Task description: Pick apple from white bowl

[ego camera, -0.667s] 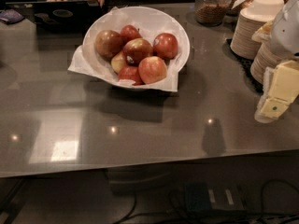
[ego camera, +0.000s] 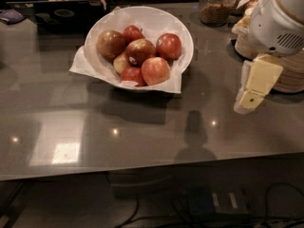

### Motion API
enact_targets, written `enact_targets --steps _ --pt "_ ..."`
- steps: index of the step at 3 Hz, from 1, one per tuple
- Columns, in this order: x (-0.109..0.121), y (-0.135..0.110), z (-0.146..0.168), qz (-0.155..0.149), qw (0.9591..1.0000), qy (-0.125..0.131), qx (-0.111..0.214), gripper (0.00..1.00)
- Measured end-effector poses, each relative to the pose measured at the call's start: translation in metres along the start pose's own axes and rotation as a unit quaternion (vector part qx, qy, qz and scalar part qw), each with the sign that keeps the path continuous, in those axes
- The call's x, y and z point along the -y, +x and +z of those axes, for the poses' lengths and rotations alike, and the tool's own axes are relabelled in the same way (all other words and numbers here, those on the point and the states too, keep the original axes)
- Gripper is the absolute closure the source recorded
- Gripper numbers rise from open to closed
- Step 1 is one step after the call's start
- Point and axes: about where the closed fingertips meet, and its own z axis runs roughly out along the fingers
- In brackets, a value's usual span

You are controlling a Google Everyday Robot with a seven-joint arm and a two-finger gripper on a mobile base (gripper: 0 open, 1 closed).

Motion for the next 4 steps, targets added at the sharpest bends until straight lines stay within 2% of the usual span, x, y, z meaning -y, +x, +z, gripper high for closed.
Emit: enact_targets --steps 1,2,4 --pt "0.021 -0.036 0.013 -0.026 0.9988 0.003 0.042 0.00" --pt "0.031 -0.057 0.022 -0.043 0.9966 -0.003 0.070 0.00" --pt "0.033 -0.056 0.023 -0.032 0.9960 0.000 0.083 0.00"
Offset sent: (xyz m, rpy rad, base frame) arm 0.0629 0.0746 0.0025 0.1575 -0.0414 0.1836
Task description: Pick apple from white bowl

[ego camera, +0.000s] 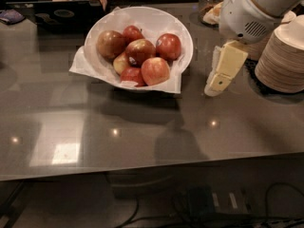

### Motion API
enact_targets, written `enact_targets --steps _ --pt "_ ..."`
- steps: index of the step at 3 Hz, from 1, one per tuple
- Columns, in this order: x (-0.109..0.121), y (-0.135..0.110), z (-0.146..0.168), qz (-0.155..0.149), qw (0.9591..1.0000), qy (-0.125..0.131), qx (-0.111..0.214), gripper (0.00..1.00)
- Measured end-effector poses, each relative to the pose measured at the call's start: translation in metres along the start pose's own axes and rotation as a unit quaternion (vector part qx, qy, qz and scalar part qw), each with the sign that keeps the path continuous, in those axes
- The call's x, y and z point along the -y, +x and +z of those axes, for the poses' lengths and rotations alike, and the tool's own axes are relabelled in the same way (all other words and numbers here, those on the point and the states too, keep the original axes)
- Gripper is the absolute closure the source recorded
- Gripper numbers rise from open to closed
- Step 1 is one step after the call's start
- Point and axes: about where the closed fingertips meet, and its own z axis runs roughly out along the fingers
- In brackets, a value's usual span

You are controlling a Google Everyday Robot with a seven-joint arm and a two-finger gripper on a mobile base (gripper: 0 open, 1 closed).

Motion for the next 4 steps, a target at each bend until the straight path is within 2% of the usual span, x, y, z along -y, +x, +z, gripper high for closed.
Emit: enact_targets --steps 1,2,3,4 --pt "0.009 -0.012 0.018 0.030 0.9980 0.008 0.055 0.00" --pt "0.027 -0.039 0.035 0.056 0.9902 0.007 0.128 0.00" --pt "0.042 -0.069 0.046 0.080 0.9736 -0.004 0.214 0.00" --pt "0.051 -0.090 0.051 0.093 0.9605 -0.011 0.262 0.08"
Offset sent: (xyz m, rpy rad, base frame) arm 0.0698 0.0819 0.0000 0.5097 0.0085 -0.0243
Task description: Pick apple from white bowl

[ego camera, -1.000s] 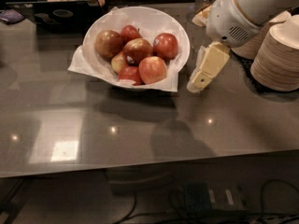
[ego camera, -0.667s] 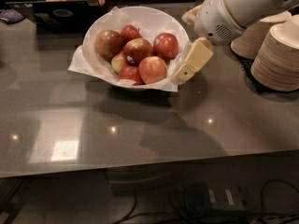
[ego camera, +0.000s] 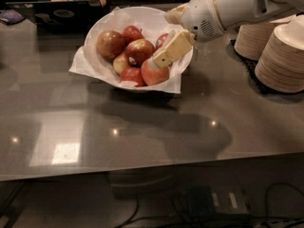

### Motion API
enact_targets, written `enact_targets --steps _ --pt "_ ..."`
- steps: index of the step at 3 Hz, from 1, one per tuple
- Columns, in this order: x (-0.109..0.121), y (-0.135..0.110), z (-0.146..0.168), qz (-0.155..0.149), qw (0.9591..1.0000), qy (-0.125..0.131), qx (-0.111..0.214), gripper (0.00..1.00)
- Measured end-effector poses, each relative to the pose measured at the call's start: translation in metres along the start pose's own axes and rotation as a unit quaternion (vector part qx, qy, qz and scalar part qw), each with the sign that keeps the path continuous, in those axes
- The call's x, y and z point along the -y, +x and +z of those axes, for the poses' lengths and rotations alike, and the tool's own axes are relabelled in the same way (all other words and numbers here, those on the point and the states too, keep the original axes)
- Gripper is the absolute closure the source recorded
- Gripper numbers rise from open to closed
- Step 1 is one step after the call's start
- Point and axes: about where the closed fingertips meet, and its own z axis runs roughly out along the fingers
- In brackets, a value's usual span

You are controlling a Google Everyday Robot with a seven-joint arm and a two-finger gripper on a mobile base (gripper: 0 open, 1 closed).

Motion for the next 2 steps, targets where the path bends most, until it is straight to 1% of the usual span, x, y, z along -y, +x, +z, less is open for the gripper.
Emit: enact_targets --steps 1,2 --pt "0.0030 -0.0083 0.0088 0.007 0.9998 0.002 0.016 0.21" --pt "0.0046 -0.0126 0.0150 0.010 0.9998 0.007 0.017 0.22"
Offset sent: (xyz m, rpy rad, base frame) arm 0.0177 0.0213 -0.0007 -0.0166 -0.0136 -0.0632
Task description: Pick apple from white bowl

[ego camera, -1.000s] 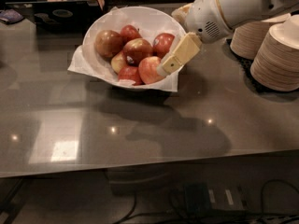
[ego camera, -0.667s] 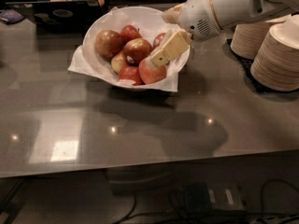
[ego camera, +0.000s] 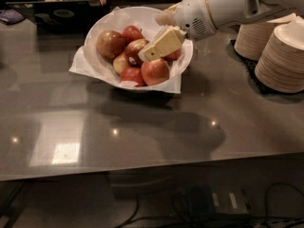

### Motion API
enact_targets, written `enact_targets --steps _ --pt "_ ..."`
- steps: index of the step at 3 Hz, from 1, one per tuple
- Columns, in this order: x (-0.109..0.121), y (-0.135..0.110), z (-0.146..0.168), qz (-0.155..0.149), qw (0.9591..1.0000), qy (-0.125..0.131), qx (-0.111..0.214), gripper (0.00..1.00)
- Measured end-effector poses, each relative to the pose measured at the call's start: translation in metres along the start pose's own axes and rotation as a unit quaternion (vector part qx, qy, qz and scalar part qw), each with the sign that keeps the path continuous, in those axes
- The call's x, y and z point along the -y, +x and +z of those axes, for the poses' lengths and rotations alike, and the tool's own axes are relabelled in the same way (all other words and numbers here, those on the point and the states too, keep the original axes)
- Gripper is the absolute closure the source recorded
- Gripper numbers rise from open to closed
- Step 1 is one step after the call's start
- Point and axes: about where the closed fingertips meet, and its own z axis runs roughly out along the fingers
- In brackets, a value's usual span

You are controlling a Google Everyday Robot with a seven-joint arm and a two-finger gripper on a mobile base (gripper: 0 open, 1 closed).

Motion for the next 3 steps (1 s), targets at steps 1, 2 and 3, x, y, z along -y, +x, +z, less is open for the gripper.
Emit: enact_targets --steps 1,2,3 --pt "0.004 0.010 0.018 0.003 0.9987 0.013 -0.049 0.20" --pt "0.010 0.024 0.039 0.009 0.9944 0.025 -0.102 0.17" --pt "0.014 0.032 0.054 0.017 0.9908 0.030 -0.131 0.18"
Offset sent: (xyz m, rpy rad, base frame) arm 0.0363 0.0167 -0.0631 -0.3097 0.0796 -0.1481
